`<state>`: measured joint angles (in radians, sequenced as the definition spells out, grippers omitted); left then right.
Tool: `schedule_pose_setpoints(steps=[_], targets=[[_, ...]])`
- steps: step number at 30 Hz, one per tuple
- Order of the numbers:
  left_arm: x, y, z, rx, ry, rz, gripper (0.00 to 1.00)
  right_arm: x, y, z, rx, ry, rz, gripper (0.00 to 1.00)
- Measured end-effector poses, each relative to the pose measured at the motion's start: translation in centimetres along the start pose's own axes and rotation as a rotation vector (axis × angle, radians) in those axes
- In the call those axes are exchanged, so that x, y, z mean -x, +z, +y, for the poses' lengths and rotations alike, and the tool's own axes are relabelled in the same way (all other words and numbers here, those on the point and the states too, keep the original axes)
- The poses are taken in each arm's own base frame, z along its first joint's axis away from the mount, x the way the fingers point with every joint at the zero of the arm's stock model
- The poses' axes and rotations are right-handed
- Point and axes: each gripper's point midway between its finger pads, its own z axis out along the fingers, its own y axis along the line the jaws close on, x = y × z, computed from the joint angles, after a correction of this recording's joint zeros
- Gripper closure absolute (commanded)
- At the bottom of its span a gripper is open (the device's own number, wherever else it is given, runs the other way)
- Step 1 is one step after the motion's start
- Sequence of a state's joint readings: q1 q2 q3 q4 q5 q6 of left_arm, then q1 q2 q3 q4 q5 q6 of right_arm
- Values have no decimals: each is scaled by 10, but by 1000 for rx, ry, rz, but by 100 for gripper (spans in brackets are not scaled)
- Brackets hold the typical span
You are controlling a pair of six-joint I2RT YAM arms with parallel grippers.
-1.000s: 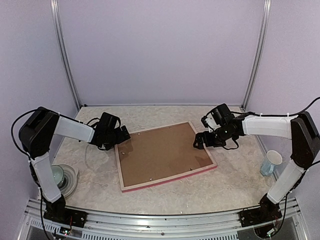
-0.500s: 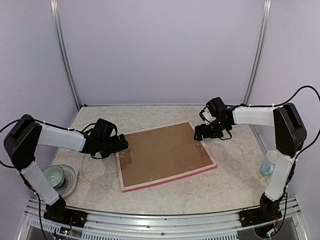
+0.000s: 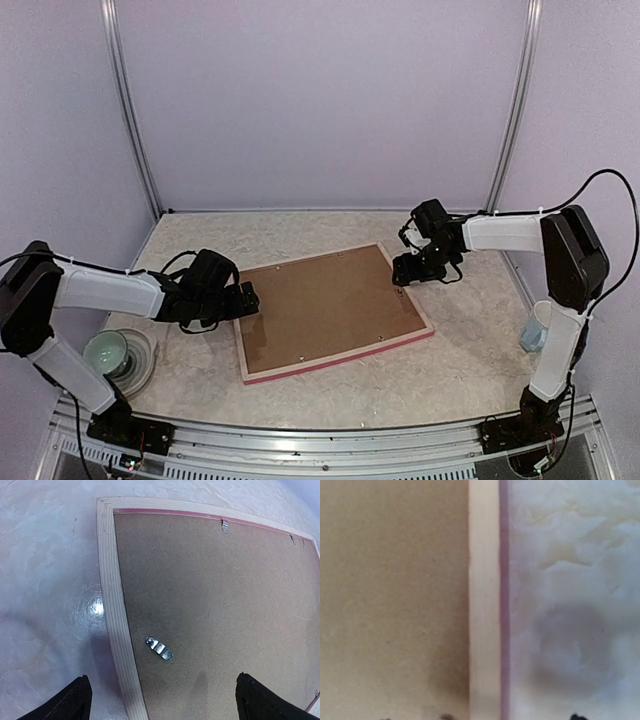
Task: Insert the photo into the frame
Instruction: Rotate the photo frame at the center of the board.
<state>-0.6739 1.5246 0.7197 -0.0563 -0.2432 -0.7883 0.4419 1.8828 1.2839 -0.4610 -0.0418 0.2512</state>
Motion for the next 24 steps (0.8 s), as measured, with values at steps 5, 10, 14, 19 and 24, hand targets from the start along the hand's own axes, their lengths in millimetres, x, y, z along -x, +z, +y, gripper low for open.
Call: schedule_pose_setpoints(steps=[5,10,14,19,24], targets=[[-8,0,1,11,12,10,1,-2,3,0,2,1,7,24],[-16,4,1,20,22,23,1,-9,9,-3,-8,1,24,28],[-19,5,2,27,26,29,1,-19,17,-6,-19,2,52,32],[-21,6,3,31,27,33,1,-22,20,-7,-25,3,58,34],[-25,8,6,40,30,42,1,-22,21,-8,-27,2,53,37]])
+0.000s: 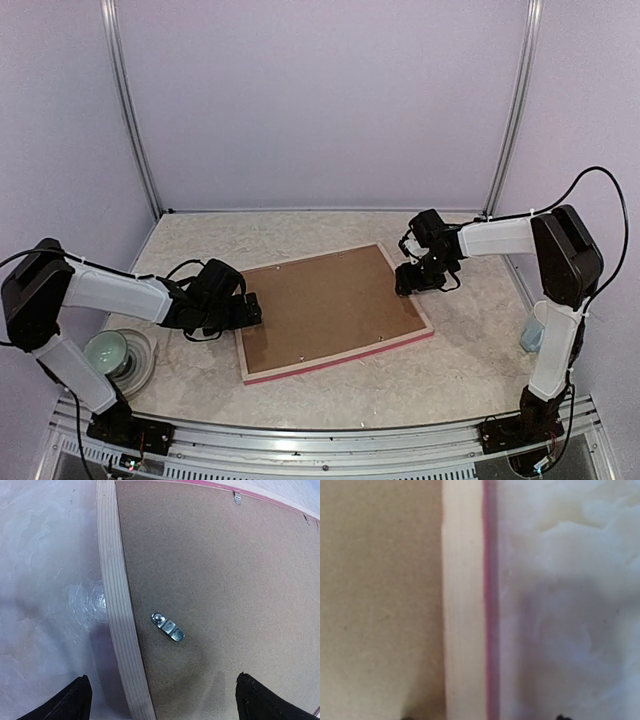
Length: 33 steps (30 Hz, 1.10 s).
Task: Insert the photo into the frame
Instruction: Rotate the photo frame at the center of the board, then press the fastener onto the backboard.
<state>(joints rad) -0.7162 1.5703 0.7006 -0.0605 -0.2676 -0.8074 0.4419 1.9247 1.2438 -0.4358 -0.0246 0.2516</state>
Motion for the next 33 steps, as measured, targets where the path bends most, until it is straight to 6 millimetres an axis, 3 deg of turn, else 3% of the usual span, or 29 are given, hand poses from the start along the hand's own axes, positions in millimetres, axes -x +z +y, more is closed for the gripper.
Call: schedule_pose_setpoints(steps=[11,31,33], targets=[[-4,3,1,10,7,10,1,1,1,0,-1,2,-14,47],[-4,3,4,18,5,6,1,3,-1,0,-1,3,-20,50],[-6,4,5,23,6,7,1,2,-2,-1,-4,3,-19,58]])
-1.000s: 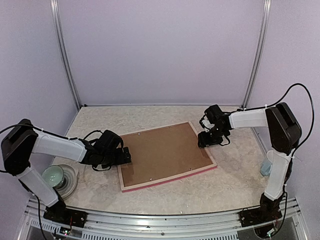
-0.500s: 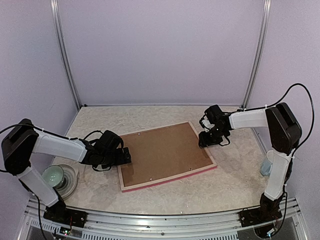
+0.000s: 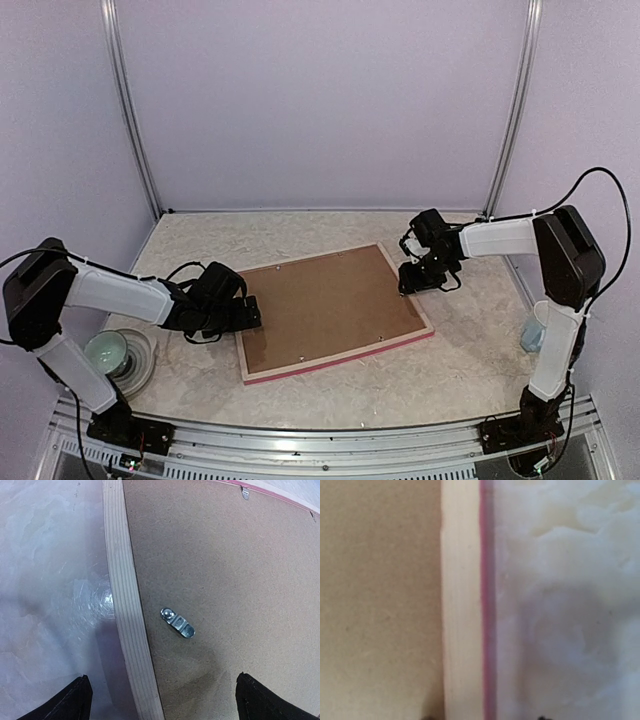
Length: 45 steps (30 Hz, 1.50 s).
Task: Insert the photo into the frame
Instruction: Press the fastener onto the backboard.
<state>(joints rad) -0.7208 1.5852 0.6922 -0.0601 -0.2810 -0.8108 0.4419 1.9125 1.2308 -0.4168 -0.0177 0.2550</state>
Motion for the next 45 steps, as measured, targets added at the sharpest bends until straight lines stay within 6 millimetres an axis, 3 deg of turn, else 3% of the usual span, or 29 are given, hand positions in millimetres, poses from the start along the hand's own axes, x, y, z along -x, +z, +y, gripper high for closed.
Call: schedule_pose_setpoints(steps=[4,9,19,29,45], targets=[[0,0,1,3,-1,-5,1,-1,-4,-2,-10,-6,2,62],[1,1,2,5,-5,-11,1,-5,-6,-4,-20,-7,14,48],[1,1,2,3,-7,-20,1,-1,-10,2,7,27,13,42],[2,1,2,1,-12,-28,1,3,-9,7,33,62,10,44],[3,1,2,-4,-15,-35,1,-4,4,8,44,81,29,56]])
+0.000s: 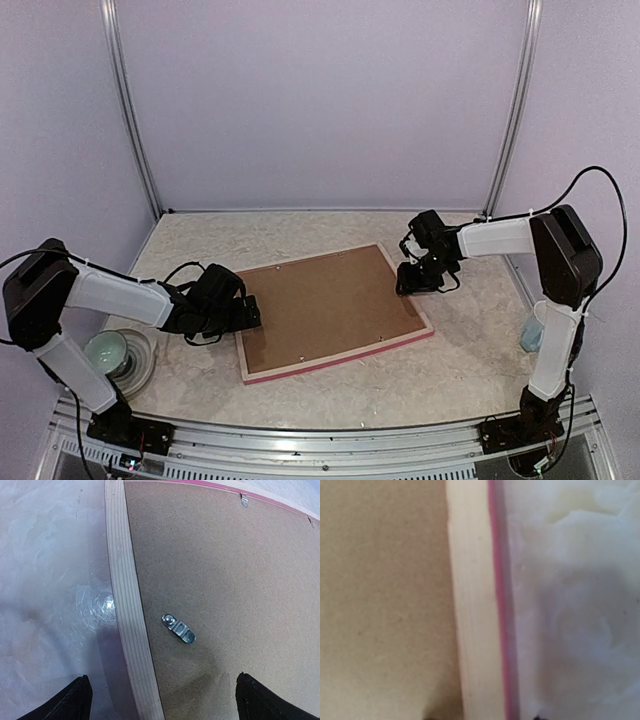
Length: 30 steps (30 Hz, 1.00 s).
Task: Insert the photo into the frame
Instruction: Press the fastener onto the backboard.
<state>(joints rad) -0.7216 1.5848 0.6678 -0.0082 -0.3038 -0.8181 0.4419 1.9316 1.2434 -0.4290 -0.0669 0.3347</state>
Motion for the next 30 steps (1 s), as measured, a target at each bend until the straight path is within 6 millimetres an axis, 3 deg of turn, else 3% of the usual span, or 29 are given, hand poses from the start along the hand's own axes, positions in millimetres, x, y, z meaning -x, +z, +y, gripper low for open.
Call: schedule_pose_setpoints(steps=[4,18,22,25,30], targets=[[0,0,0,0,0,-1,1,-1,0,1,9,0,-13,64],[0,0,0,1,-1,-3,1,-1,-2,-1,3,9,-31,64],[0,0,0,1,-1,-3,1,-1,-2,-1,2,10,-31,68],[0,0,1,2,-1,-3,1,-1,-2,0,5,8,-30,76],[0,0,0,2,-1,-4,1,0,-2,-3,-11,6,-29,76]])
